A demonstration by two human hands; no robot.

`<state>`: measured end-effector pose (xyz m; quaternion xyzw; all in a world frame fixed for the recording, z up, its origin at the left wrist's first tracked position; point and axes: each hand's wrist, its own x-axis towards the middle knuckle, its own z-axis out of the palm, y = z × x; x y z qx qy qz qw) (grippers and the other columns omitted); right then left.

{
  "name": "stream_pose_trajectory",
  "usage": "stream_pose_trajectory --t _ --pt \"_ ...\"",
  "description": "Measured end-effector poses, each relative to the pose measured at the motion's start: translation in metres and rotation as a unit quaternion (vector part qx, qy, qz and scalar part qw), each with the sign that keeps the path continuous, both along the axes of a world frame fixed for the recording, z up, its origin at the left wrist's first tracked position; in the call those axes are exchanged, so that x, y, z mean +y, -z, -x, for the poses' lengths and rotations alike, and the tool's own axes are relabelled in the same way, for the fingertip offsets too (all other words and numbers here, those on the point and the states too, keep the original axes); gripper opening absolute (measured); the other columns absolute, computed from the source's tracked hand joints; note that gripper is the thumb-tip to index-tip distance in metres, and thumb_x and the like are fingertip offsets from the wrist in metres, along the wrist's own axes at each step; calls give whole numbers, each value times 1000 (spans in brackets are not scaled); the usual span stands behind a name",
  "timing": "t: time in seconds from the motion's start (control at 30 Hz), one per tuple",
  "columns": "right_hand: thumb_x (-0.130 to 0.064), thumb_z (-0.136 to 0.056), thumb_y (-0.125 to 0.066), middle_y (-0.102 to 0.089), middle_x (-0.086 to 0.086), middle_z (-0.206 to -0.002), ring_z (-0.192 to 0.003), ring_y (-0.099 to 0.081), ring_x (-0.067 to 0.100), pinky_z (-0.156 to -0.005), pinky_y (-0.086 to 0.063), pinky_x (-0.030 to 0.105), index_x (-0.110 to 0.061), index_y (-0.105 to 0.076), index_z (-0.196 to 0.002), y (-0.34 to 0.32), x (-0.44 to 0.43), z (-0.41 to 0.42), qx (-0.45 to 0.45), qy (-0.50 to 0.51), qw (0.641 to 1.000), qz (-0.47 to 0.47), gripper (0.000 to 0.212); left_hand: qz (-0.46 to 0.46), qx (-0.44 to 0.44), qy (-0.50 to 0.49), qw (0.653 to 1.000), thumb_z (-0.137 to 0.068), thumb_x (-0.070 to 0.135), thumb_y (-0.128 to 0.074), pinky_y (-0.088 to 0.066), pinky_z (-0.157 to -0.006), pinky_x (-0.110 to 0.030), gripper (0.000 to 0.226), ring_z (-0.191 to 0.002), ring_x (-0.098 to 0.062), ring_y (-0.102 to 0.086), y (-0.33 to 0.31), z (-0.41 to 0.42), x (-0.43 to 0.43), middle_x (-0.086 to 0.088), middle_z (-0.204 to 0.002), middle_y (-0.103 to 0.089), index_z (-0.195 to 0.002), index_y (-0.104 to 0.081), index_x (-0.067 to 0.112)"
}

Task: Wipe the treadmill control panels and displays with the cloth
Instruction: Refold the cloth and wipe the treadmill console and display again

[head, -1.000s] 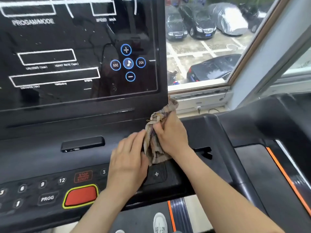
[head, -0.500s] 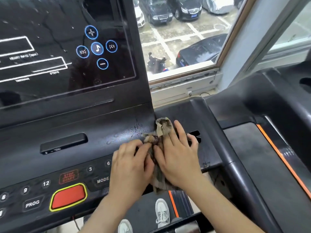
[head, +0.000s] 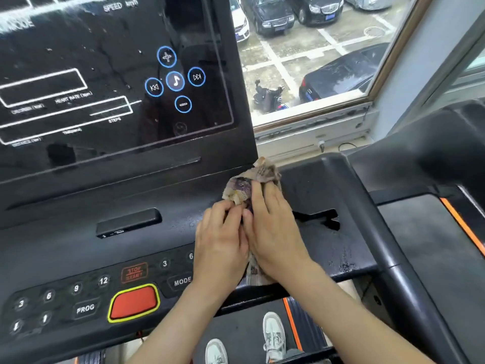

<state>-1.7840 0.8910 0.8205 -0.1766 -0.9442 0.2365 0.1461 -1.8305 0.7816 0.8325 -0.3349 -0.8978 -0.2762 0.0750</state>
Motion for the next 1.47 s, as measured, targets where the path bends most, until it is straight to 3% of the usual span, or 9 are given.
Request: stream_pose_trajectory --t 0.13,0.27,0.43,0.67,0.87,1.03,1.2,1.33,1.47 --pt "-33 -98 -33 -27 34 -149 -140 -25 45 -117 -23 49 13 -18 -145 -12 0 35 62 19 997 37 67 -15 -40 -24 999 -85 7 -49 -44 -86 -33 49 -104 -19 -44 -5 0 -2 -4 -122 -51 -134 -52 10" --pt "-26 -100 -39 -20 43 -146 -139 -17 54 -114 -23 58 18 -19 -143 -12 5 46 54 9 994 -95 65 -10 -32 -54 998 -81 3 -56 -41 -90 -25 49 -110 -18 -44 -22 0 -12 -2 -127 -49 -129 -57 13" --pt "-40 -93 -38 -39 17 -150 -142 -30 30 -115 -20 46 -4 -40 -144 -6 -31 8 -25 -138 975 -170 63 9 3 -116 993 -68 3 -49 -24 -97 -9 54 -111 -22 -46 -37 16 -69 -8 -128 -48 -120 -63 12" --pt "-36 -93 -39 -39 0 -152 -143 -30 15 -117 -18 38 -16 -44 -145 -18 -72 68 22 -314 936 -155 55 9 -1 -236 972 -67 -8 -62 -25 -98 -16 56 -113 -25 -44 -28 36 -135 -7 -126 -48 -120 -63 12" --pt "-34 -85 -34 -44 -9 -148 -138 -36 9 -106 -22 33 -26 -51 -138 -23 -135 118 29 -394 895 -207 57 -13 -36 -284 958 -64 7 -48 -24 -100 -16 57 -111 -24 -47 -22 48 -184 -5 -120 -53 -120 -59 10" --pt "-20 -82 -43 -69 -11 -100 -93 -61 19 -66 -37 31 -25 -72 -94 -38 -150 140 142 -402 877 -219 32 -22 -48 -290 956 -70 -5 -60 -28 -97 -18 51 -113 -18 -44 -20 57 -224 1 -124 -51 -116 -64 16" --pt "-13 -96 -58 -68 3 -119 -102 -62 27 -76 -49 40 -7 -72 -109 -112 -152 165 402 -241 860 -202 20 -53 -48 -280 957 -70 -9 -61 -24 -94 -12 49 -112 -18 -46 -21 78 -252 0 -122 -53 -112 -67 16" --pt "-31 -105 -20 -42 13 -149 -139 -37 30 -115 -24 43 -4 -47 -141 -114 -152 188 216 -207 902 -312 52 -94 -42 -265 959 -79 -4 -57 -24 -98 -13 43 -117 -13 -42 -32 99 -251 1 -126 -51 -117 -65 16" --pt "-41 -98 -36 -41 4 -151 -141 -32 22 -117 -13 40 -14 -40 -147 -74 -179 183 96 -274 860 -421 56 -179 34 -263 948 -86 11 -52 -24 -106 -19 41 -120 -21 -44 -47 137 -252 -9 -128 -50 -127 -56 10"
